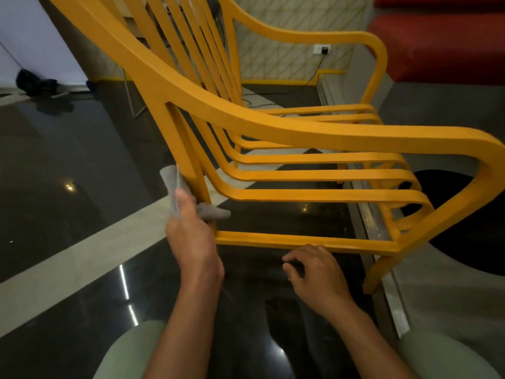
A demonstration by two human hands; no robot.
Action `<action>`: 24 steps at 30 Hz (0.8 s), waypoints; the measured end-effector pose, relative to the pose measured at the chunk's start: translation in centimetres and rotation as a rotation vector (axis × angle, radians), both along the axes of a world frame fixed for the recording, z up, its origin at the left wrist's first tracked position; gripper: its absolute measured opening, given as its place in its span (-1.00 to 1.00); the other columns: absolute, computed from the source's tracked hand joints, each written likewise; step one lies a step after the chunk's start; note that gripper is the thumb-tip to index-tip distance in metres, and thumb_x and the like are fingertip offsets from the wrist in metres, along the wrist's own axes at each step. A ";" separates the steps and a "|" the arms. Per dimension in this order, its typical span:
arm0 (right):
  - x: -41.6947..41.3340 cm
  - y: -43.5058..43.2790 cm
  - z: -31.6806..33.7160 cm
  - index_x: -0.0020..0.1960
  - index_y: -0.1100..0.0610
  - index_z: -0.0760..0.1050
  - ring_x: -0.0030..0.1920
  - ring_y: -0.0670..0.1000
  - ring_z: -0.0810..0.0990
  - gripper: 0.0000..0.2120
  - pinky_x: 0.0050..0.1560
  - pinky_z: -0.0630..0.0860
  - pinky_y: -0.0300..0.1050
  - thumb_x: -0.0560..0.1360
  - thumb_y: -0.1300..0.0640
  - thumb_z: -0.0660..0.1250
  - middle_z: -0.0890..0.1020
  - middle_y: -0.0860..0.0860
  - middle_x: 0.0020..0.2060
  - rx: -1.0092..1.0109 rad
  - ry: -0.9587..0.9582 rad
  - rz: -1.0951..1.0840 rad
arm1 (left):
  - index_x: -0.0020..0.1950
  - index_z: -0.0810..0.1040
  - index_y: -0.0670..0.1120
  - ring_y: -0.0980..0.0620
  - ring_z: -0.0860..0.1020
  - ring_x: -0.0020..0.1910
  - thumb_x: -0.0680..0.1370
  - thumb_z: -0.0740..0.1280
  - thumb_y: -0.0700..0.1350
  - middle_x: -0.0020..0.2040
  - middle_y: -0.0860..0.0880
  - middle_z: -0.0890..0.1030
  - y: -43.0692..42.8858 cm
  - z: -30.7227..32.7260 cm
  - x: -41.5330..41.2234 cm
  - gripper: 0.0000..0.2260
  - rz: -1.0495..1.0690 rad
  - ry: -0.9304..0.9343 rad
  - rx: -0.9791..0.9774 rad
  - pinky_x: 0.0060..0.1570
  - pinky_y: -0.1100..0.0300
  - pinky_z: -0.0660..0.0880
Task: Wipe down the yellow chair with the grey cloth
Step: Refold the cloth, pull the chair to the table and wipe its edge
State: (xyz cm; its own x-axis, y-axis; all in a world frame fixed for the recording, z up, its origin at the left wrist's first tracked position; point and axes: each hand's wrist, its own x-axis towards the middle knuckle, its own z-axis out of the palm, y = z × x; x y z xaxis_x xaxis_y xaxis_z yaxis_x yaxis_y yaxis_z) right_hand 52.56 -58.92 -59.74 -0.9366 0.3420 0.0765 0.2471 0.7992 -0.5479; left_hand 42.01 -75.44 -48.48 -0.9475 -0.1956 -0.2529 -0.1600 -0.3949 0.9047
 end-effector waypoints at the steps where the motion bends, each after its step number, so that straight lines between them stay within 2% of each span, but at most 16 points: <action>1: -0.2 -0.3 0.2 0.11 -0.12 0.64 0.15 -0.15 0.47 -0.87 0.24 0.45 -0.16 0.57 -0.01 0.41 0.61 -0.23 0.04 -0.009 0.023 0.006 | 0.04 0.55 0.14 0.10 0.61 0.02 0.69 0.15 0.17 -0.21 0.07 0.70 0.4 -0.3 0.6 -0.77 -0.002 0.021 -0.119 0.07 0.11 0.52; 2: -0.5 -0.7 0.5 0.10 -0.14 0.64 0.14 -0.18 0.47 -0.88 0.22 0.44 -0.18 0.57 -0.02 0.41 0.60 -0.26 0.03 -0.024 0.046 0.017 | -0.05 0.53 0.15 0.13 0.59 -0.08 0.69 0.15 0.18 -0.18 0.07 0.65 0.8 -1.5 1.1 -0.75 -0.005 0.020 -0.226 -0.08 0.15 0.50; 4: -1.3 -1.7 1.2 0.07 -0.17 0.62 0.11 -0.24 0.44 -0.90 0.18 0.39 -0.26 0.57 -0.04 0.40 0.57 -0.30 0.00 -0.036 0.101 0.047 | -0.10 0.53 0.14 0.15 0.54 -0.16 0.69 0.14 0.18 -0.16 0.07 0.58 1.0 -4.9 1.4 -0.72 -0.036 -0.048 -0.331 -0.20 0.14 0.43; 6: -2.4 -2.5 1.9 0.06 -0.17 0.62 0.09 -0.24 0.45 -0.91 0.15 0.38 -0.31 0.57 -0.06 0.39 0.57 -0.32 -0.01 -0.032 0.152 0.081 | 0.03 0.62 0.00 0.05 0.57 -0.14 0.68 0.14 0.20 -0.12 -0.02 0.63 0.5 -7.9 1.0 -0.63 -0.103 -0.215 -0.369 -0.20 0.09 0.42; 8: -3.5 -3.2 2.9 0.06 -0.18 0.61 0.07 -0.22 0.45 -0.91 0.12 0.39 -0.32 0.57 -0.08 0.36 0.57 -0.31 -0.03 -0.039 0.164 0.132 | 0.23 0.62 -0.19 -0.11 0.64 -0.08 0.67 0.16 0.22 -0.04 -0.17 0.69 -0.7 -8.4 0.0 -0.49 -0.150 -0.319 -0.291 -0.17 0.04 0.49; 9: -4.0 -3.7 3.7 0.05 -0.18 0.61 0.06 -0.22 0.44 -0.91 0.11 0.40 -0.30 0.58 -0.08 0.35 0.57 -0.31 -0.03 -0.043 0.152 0.161 | 0.30 0.59 -0.20 -0.14 0.65 -0.06 0.67 0.18 0.21 -0.03 -0.19 0.70 -1.4 -7.3 -0.4 -0.49 -0.153 -0.313 -0.228 -0.11 -0.02 0.56; 11: -5.0 -4.4 6.0 0.05 -0.17 0.61 0.04 -0.22 0.44 -0.91 0.08 0.44 -0.23 0.57 -0.08 0.34 0.58 -0.28 -0.04 -0.040 0.138 0.197 | 0.34 0.59 -0.14 -0.06 0.70 -0.01 0.67 0.24 0.14 -0.02 -0.09 0.74 -2.4 -2.4 -1.2 -0.58 -0.138 -0.205 -0.140 0.06 -0.08 0.61; 15: -5.9 -5.8 12.8 0.02 -0.14 0.65 0.03 -0.19 0.45 -0.90 0.04 0.45 -0.22 0.56 -0.07 0.36 0.61 -0.25 -0.04 -0.061 0.132 0.188 | 0.25 0.62 -0.06 0.04 0.74 0.03 0.66 0.27 0.04 0.05 -0.04 0.77 -3.6 9.0 -0.5 -0.73 -0.077 -0.023 -0.016 0.03 0.05 0.61; 18: -5.7 -6.4 19.1 0.00 -0.12 0.64 0.04 -0.22 0.44 -0.90 0.08 0.43 -0.25 0.54 -0.08 0.37 0.61 -0.26 -0.03 -0.121 0.063 0.224 | 0.18 0.66 -0.03 0.01 0.73 0.09 0.68 0.24 -0.01 0.13 -0.05 0.76 -4.1 13.8 0.4 -0.76 -0.031 -0.089 0.034 0.10 0.03 0.57; 20: -5.0 -6.4 22.8 -0.04 -0.13 0.62 0.05 -0.20 0.46 -0.93 0.13 0.43 -0.24 0.53 -0.08 0.39 0.62 -0.24 -0.01 -0.164 -0.044 0.274 | 0.22 0.65 -0.10 0.00 0.73 0.06 0.69 0.20 -0.03 0.24 -0.13 0.70 -4.2 14.9 1.2 -0.72 -0.032 -0.185 0.093 0.09 0.03 0.59; 21: -4.5 -6.2 24.7 -0.09 -0.15 0.59 0.06 -0.17 0.48 -0.94 0.17 0.43 -0.22 0.51 -0.10 0.39 0.61 -0.24 -0.01 -0.170 -0.112 0.280 | 0.26 0.61 -0.17 0.03 0.75 -0.03 0.70 0.18 -0.02 0.22 -0.14 0.70 -4.2 15.5 1.7 -0.69 -0.063 -0.266 0.119 0.03 0.06 0.62; 23: -3.3 -5.4 28.6 -0.19 -0.17 0.52 0.08 -0.15 0.52 -0.86 0.20 0.45 -0.19 0.47 -0.18 0.40 0.60 -0.25 -0.05 -0.193 -0.281 0.242 | 0.23 0.52 -0.19 0.07 0.74 -0.25 0.69 0.18 0.02 -0.10 -0.06 0.78 -4.1 17.6 2.9 -0.69 -0.144 -0.427 0.153 -0.13 0.05 0.61; 24: -2.5 -5.1 30.5 -0.21 -0.15 0.51 0.08 -0.16 0.53 -0.81 0.20 0.47 -0.18 0.43 -0.23 0.42 0.60 -0.24 -0.06 -0.214 -0.359 0.211 | 0.22 0.50 -0.16 0.01 0.73 -0.24 0.67 0.21 0.05 -0.22 -0.03 0.76 -4.3 19.1 3.7 -0.70 -0.166 -0.502 0.181 -0.13 0.01 0.56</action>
State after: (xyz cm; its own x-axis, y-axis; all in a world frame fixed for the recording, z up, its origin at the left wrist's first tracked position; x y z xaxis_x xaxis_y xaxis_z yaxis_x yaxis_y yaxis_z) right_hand 50.04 -64.00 -29.23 -0.9416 0.1137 -0.3169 0.2953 0.7309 -0.6153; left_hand 45.70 -79.77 -29.34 -0.7163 0.0349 -0.6969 -0.6273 -0.4697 0.6212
